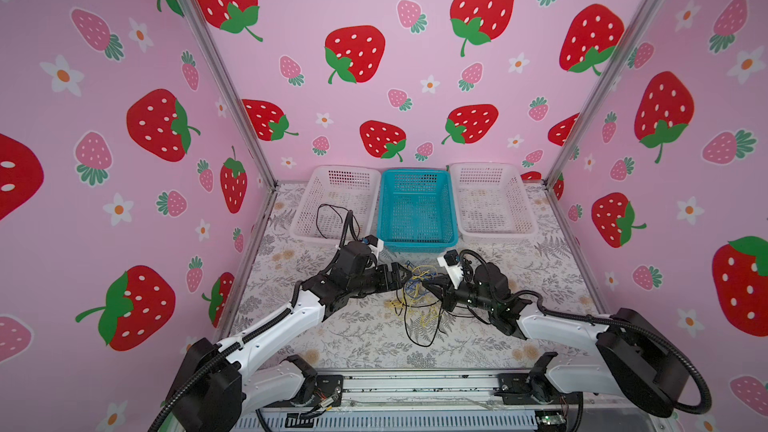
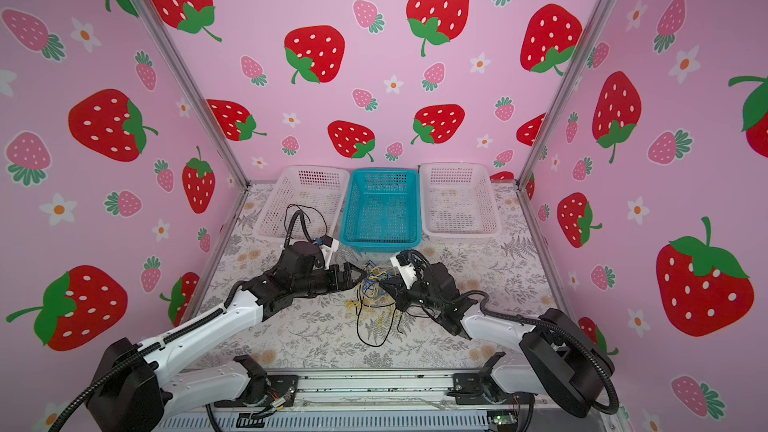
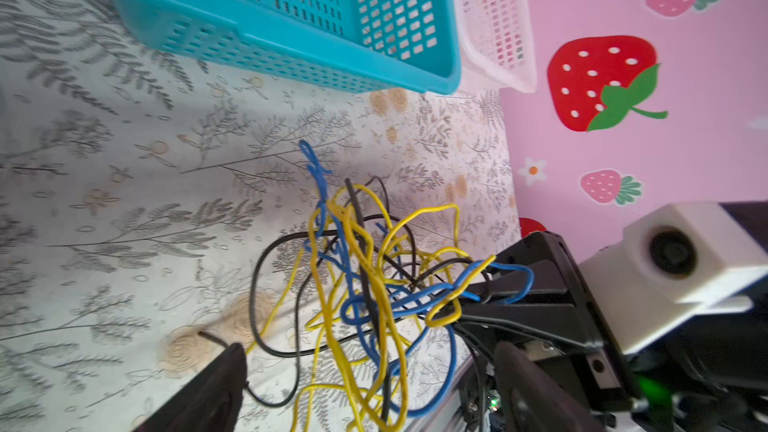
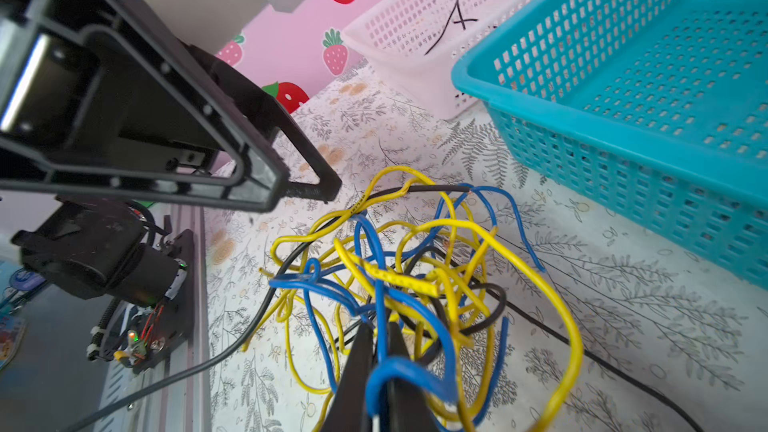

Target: Untangle the cables

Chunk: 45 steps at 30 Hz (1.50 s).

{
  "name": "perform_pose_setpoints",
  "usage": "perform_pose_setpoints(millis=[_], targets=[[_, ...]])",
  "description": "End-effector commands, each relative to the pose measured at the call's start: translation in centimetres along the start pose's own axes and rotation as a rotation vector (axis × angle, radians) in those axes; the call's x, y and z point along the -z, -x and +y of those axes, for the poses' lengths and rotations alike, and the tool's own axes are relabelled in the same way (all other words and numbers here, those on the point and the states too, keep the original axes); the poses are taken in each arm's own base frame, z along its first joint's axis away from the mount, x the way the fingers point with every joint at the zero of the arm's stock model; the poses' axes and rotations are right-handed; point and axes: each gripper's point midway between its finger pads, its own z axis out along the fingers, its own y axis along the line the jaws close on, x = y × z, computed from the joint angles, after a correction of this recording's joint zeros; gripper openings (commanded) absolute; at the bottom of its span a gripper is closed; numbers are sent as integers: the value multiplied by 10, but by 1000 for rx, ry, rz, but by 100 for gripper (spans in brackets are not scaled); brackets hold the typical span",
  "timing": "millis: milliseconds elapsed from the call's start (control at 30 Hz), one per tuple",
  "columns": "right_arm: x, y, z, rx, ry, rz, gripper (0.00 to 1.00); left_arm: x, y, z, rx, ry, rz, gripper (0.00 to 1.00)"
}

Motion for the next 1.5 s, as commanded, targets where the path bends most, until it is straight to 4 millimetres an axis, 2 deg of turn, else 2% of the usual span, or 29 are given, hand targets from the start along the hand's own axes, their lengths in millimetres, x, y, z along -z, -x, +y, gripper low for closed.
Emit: perform_pose_setpoints(millis=[0, 233, 333, 467, 733, 767, 1000, 1167, 1233, 1367, 1433, 1467], targets=[[7, 24, 18, 55, 70, -96, 0, -1, -5, -28, -24, -144, 8, 89], [11, 29, 19, 58, 70, -117, 0, -3, -19, -20, -26, -132, 28, 62], [11, 29, 22, 60, 81, -118, 0, -5, -20, -21, -28, -140, 33, 48], [12, 29, 23, 61, 85, -119, 0, -9, -20, -22, -33, -141, 46, 37], [17, 31, 18, 63, 44, -131, 0, -12, -21, -18, -45, -116, 56, 7], [18, 31, 16, 61, 33, -131, 0, -11, -20, -17, -48, -106, 56, 0], [23, 24, -10, 34, -126, -102, 0, 2, -14, 9, -50, 60, 23, 0], [38, 19, -47, -21, -334, -103, 2, 17, -7, 43, 35, 195, 6, 0], [42, 15, -58, -54, -360, -101, 4, 19, -7, 50, 63, 202, 9, 0], [42, 14, -59, -85, -324, -93, 14, 20, -10, 55, 79, 214, 22, 0], [41, 16, -55, -78, -301, -97, 14, 20, -10, 53, 76, 204, 27, 0], [40, 17, -51, -69, -276, -102, 9, 20, -11, 53, 74, 199, 27, 0]])
